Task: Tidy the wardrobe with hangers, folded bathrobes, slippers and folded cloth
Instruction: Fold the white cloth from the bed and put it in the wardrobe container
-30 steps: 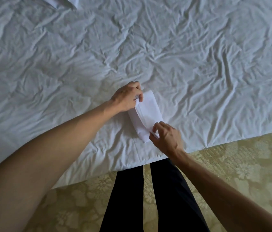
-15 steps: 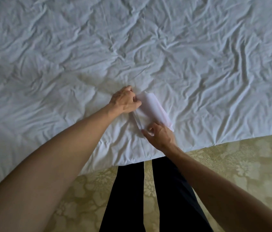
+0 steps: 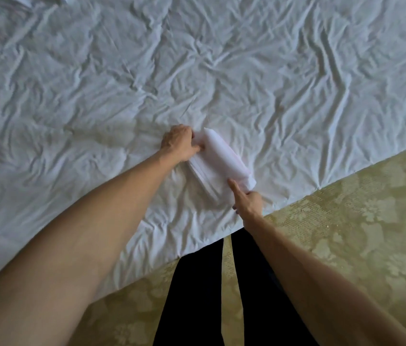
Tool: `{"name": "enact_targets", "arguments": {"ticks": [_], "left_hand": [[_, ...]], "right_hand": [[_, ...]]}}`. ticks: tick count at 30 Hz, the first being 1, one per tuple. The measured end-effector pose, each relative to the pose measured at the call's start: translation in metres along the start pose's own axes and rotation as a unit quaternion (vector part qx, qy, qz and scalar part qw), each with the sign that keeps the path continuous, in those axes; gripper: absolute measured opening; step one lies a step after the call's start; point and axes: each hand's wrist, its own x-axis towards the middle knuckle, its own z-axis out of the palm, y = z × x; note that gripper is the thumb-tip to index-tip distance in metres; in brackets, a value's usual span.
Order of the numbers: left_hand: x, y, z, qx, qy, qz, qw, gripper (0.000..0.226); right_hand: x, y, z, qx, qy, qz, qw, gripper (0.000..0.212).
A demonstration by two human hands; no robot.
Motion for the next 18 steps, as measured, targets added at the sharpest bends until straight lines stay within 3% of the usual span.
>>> {"name": "enact_targets", "arguments": {"ticks": [6,10,14,18], "left_hand": [[0.008,0.001,0.010,0.010,-0.023,0.001,1.000,0.051],[-0.010,-0.004,0.011,-0.038,-0.042,-0.033,0.998,0.043],[-0.056,-0.010,-0.012,-0.157,-0.023,-0.075,0.984,0.034],[-0.114,-0.010,-0.053,-0.263,0.042,-0.112,0.958,0.048]], "right_hand": [[0.015,0.001,0.019,0.160,-0.008,-0.019,0.987,0.030],[0.010,-0.006,0.006,0.147,-0.004,-0.012,0.989,0.041],[-0.023,-0.047,-0.026,0.073,-0.006,-0.075,0.994,0.036],[-0.064,-0.099,-0.051,0.023,-0.025,-0.144,0.989,0.040]]}}
